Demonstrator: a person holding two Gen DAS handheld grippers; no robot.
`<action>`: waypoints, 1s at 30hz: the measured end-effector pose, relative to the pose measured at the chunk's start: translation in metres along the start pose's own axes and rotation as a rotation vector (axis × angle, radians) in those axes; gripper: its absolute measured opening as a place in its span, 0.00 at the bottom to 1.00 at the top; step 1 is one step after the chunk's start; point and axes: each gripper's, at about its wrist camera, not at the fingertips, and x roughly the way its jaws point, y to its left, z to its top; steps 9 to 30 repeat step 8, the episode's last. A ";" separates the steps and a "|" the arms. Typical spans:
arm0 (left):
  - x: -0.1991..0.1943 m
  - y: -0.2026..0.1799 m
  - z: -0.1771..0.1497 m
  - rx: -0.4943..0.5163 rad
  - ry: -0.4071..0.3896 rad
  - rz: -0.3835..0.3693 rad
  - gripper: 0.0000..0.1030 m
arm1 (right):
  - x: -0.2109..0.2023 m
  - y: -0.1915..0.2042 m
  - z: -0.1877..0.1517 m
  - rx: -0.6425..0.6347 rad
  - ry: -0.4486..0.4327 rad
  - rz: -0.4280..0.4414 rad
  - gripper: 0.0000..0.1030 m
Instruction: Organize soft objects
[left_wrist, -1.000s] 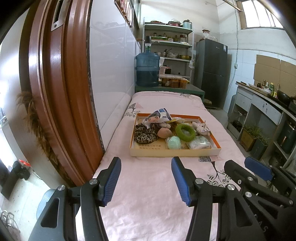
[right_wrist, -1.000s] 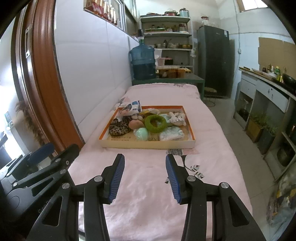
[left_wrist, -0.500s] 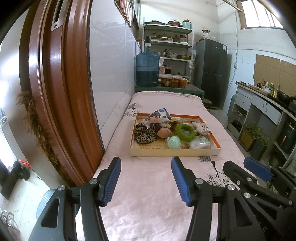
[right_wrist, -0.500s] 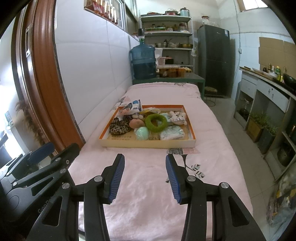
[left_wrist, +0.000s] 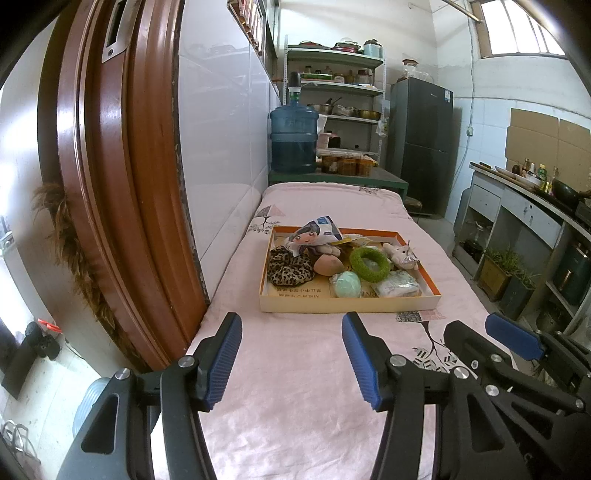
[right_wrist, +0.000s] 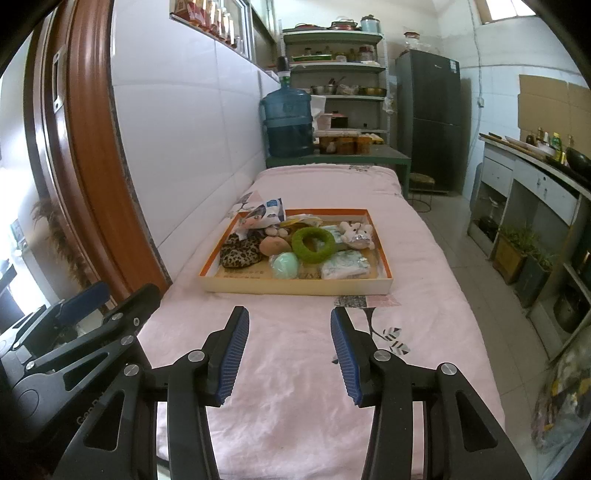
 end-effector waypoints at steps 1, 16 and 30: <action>0.000 0.000 0.000 0.000 0.000 0.001 0.55 | 0.000 0.000 0.000 0.000 0.000 0.000 0.46; 0.000 0.001 -0.001 -0.002 -0.006 -0.003 0.55 | 0.000 0.000 0.000 0.000 0.001 -0.001 0.46; 0.000 0.001 -0.001 -0.002 -0.006 -0.003 0.55 | 0.000 0.000 0.000 0.000 0.001 -0.001 0.46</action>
